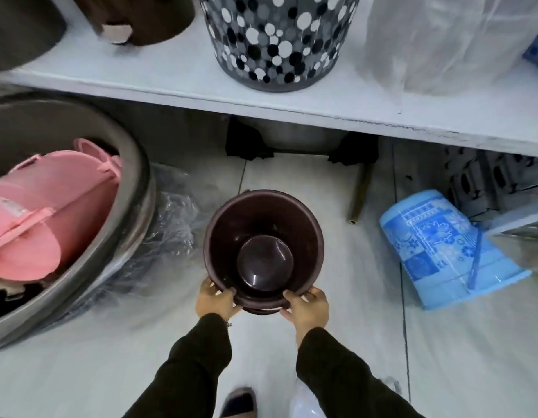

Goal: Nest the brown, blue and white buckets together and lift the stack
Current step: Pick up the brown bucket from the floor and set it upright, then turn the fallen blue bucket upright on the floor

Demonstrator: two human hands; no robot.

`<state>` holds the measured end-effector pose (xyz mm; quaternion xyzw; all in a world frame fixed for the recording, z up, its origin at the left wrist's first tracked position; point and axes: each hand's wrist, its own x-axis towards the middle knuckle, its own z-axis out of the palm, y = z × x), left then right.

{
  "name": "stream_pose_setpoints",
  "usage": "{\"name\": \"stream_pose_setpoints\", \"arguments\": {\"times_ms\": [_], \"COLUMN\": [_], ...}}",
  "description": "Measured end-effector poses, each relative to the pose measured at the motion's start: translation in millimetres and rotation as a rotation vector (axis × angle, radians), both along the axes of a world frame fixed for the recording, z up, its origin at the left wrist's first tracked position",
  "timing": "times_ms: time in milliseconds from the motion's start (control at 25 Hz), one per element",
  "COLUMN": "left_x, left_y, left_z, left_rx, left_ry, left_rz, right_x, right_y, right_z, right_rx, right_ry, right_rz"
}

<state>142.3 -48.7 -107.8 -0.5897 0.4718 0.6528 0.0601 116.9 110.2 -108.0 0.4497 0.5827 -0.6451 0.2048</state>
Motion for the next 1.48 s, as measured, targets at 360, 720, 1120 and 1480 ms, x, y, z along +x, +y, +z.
{"name": "stream_pose_setpoints", "arguments": {"times_ms": [360,720,1120,1480], "left_x": [-1,-44,-91,-103], "left_y": [4,182,446,448], "left_z": [66,95,-38,-48], "left_rx": [-0.712,-0.758,-0.526,-0.862], "left_ry": [0.055,0.416,0.225,0.267], "left_rz": [-0.455,-1.042,-0.998,-1.015], "right_x": [-9,-14,-128,-162], "right_y": [49,238,489,490], "right_z": [8,29,16,-14], "right_rx": [0.143,0.238,0.920,0.967], "right_ry": [-0.052,0.010,0.517,0.735], "right_rz": [0.041,-0.128,0.944,0.950]}}
